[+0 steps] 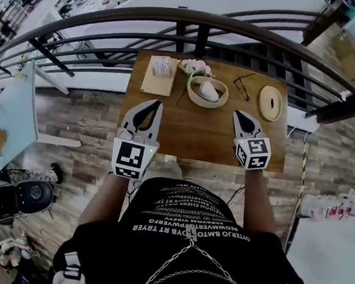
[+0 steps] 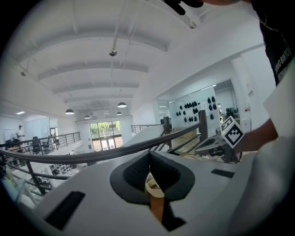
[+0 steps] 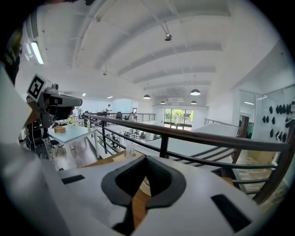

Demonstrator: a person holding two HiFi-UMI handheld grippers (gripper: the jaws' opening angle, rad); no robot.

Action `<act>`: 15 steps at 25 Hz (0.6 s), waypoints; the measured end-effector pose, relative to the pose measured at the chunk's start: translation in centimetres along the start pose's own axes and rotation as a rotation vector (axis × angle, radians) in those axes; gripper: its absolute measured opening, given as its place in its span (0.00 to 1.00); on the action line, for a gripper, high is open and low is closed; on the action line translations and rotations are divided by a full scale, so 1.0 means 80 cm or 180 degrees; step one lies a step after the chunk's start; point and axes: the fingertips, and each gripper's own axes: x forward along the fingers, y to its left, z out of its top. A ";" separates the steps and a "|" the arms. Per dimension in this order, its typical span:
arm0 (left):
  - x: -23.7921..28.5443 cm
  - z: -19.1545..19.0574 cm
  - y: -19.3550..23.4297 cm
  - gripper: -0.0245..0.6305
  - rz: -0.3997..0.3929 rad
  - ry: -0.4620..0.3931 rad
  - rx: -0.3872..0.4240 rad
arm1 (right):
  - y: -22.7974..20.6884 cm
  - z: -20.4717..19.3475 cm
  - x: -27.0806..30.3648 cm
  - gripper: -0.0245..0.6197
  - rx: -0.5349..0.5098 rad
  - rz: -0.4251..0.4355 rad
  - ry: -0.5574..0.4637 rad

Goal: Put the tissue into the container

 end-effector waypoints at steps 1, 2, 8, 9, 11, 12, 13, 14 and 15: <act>-0.005 0.000 -0.004 0.07 0.0006 -0.0005 0.0003 | 0.002 0.004 -0.008 0.06 -0.0010 0.0006 -0.0026; -0.010 0.000 -0.008 0.07 0.0012 -0.0008 0.0005 | 0.004 0.009 -0.017 0.06 -0.0018 0.0016 -0.0055; -0.035 0.007 -0.024 0.07 0.0063 -0.0027 0.0011 | 0.018 0.041 -0.063 0.06 -0.0063 0.0040 -0.0238; -0.037 0.009 -0.027 0.07 0.0057 -0.0032 0.0019 | 0.021 0.046 -0.070 0.06 -0.0080 0.0045 -0.0263; -0.042 0.014 -0.034 0.07 0.0037 -0.0047 0.0030 | 0.026 0.055 -0.083 0.06 -0.0122 0.0046 -0.0312; -0.044 0.016 -0.038 0.07 0.0029 -0.0055 0.0032 | 0.027 0.059 -0.090 0.06 -0.0137 0.0042 -0.0335; -0.046 0.017 -0.042 0.07 0.0021 -0.0063 0.0033 | 0.028 0.063 -0.097 0.06 -0.0144 0.0039 -0.0360; -0.047 0.018 -0.046 0.07 0.0013 -0.0069 0.0035 | 0.029 0.066 -0.104 0.06 -0.0147 0.0037 -0.0385; -0.048 0.019 -0.049 0.07 0.0003 -0.0072 0.0040 | 0.029 0.070 -0.111 0.06 -0.0152 0.0034 -0.0412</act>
